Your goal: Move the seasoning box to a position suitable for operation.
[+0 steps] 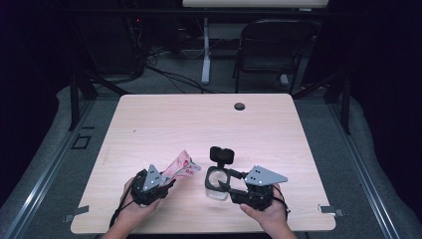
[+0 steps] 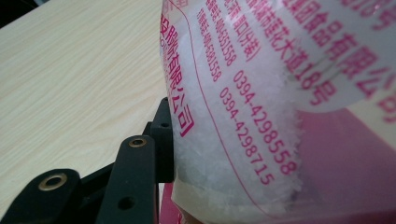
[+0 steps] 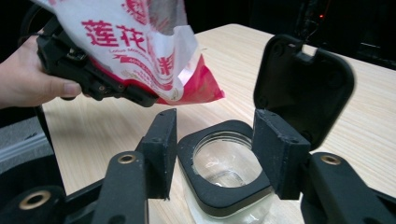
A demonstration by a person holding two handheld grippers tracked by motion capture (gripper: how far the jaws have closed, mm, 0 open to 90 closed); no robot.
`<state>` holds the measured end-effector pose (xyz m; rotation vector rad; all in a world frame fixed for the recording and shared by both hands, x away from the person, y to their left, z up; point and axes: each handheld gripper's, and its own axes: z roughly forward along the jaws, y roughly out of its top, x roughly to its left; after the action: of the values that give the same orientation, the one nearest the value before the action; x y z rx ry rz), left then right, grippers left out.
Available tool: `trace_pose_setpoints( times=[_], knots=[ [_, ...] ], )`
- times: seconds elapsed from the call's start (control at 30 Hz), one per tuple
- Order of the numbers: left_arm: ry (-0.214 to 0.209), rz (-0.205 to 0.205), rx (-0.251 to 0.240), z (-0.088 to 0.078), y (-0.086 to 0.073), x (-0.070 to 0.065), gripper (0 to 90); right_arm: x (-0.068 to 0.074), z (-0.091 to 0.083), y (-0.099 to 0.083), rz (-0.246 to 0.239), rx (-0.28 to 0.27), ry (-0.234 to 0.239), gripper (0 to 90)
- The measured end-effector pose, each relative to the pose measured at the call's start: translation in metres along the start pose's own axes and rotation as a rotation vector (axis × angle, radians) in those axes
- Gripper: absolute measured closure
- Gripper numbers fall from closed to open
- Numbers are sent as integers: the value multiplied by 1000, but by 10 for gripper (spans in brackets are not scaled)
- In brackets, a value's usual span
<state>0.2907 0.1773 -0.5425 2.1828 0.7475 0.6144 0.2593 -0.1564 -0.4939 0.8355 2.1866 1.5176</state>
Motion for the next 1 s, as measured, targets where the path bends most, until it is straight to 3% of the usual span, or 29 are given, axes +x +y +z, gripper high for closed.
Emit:
trace_pose_setpoints(
  times=[0.13,0.23,0.3,0.43,0.6,0.87,1.0],
  knots=[
    [17,22,5,-2,2,0,603,-4,-5,-1,18,10,-59,474],
    [28,39,7,-3,3,1,603,-8,-8,-5,44,6,-35,509],
    [35,37,3,-3,4,1,603,-8,-9,-7,29,17,-47,508],
    [66,70,13,-3,6,2,603,-8,-8,-9,16,29,-54,506],
    [93,87,15,-6,9,6,603,-10,-7,-12,-5,17,-64,500],
    [125,95,18,-6,11,12,603,-14,-7,-12,24,-5,-37,471],
    [147,119,34,-4,10,12,603,-15,-7,-12,26,-10,-36,471]
  ],
)
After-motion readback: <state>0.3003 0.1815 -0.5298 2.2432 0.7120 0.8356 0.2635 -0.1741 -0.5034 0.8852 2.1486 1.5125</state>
